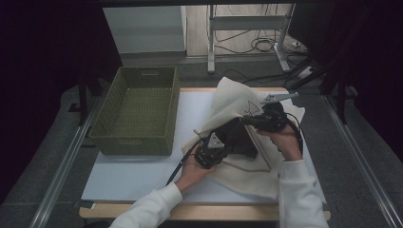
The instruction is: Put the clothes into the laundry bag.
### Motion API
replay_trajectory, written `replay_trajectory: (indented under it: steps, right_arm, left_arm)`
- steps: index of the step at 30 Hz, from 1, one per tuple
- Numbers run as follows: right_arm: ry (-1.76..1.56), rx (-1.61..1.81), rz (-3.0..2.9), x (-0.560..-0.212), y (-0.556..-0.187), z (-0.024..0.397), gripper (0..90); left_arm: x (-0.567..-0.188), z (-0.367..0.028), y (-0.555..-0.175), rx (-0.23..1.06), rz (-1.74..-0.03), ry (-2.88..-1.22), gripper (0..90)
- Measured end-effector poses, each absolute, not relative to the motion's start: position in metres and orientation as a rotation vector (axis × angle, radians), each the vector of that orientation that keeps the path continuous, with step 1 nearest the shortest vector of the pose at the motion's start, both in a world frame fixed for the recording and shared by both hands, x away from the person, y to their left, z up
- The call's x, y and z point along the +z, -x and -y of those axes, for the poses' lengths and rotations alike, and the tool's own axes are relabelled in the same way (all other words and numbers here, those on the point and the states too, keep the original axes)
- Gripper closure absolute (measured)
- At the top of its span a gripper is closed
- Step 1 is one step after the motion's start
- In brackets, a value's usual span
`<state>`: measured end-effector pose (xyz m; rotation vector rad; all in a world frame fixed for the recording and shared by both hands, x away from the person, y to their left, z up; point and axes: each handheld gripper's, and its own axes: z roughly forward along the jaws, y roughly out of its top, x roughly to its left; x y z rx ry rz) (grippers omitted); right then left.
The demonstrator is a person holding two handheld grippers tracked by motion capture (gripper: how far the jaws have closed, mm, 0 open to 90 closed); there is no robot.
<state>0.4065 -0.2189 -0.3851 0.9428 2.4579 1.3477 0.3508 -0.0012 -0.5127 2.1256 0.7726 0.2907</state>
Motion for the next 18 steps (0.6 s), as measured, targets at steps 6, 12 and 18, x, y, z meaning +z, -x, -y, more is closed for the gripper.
replay_trajectory:
  steps: [6, 12, 18]
  right_arm:
    - [-0.944, 1.349, -2.460, -0.385, -0.407, 0.218, 87.3]
    - [-0.939, 1.346, -2.463, -0.385, -0.406, 0.218, 87.3]
    - [-0.940, 1.344, -2.464, -0.385, -0.406, 0.218, 87.3]
  left_arm:
    - [-0.522, 0.016, -0.365, 0.298, -0.788, -2.132, 89.9]
    - [-0.521, 0.029, -0.372, 0.329, -0.769, -2.155, 89.9]
    - [-0.524, 0.036, -0.379, 0.342, -0.785, -2.151, 90.0]
